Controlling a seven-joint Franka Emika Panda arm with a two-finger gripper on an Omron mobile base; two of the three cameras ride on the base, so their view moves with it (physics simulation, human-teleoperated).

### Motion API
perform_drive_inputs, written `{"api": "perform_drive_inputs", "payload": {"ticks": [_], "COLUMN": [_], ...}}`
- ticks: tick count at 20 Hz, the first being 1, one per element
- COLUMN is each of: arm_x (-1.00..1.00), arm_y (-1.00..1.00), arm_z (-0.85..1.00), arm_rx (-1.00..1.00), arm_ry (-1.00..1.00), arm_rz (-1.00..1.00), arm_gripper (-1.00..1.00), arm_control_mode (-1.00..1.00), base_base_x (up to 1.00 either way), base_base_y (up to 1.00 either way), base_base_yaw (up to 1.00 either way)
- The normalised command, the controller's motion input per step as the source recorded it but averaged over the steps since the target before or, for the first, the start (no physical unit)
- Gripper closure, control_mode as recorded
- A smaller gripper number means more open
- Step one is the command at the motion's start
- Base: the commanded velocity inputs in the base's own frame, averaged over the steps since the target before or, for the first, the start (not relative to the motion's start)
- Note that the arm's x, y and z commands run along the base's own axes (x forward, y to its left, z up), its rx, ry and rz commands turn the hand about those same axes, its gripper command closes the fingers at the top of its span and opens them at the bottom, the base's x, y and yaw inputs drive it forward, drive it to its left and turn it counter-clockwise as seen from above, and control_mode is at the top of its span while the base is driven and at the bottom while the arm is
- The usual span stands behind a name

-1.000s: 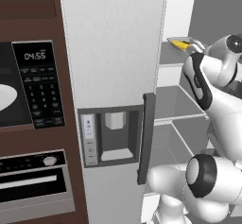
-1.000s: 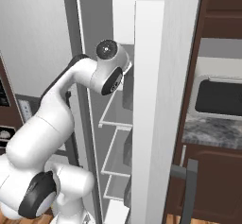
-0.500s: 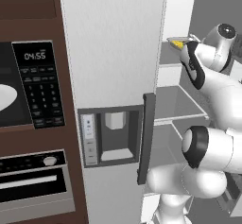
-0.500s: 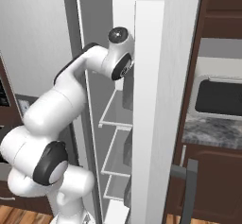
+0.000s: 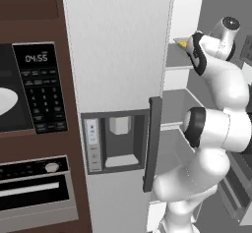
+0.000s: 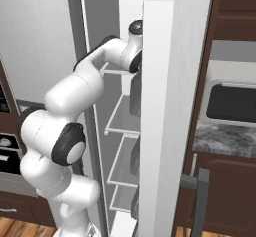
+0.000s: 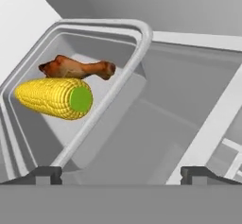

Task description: Place the tupperware containing the chicken drumstick and corn meal in the microwave. Close the microwave door and press the start button to reheat the meal.

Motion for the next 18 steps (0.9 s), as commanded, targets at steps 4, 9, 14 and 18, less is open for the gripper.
{"api": "perform_drive_inputs", "payload": {"ticks": [4,9,14,18], "arm_x": [0.26,0.0,0.43,0.57], "arm_y": [-0.04,0.0,-0.09,-0.19], "arm_z": [0.05,0.16,0.02,0.0], "arm_rx": [0.01,0.0,0.03,0.06], "arm_ry": [0.0,0.0,0.06,0.1], "arm_rz": [0.0,0.0,0.0,0.0], "arm_gripper": [-1.0,-1.0,-1.0,-1.0], "arm_control_mode": [-1.0,-1.0,-1.0,-1.0], "base_base_x": [0.0,0.0,0.0,0.0], "base_base_y": [0.0,0.0,0.0,0.0], "base_base_yaw": [0.0,0.0,0.0,0.0]}}
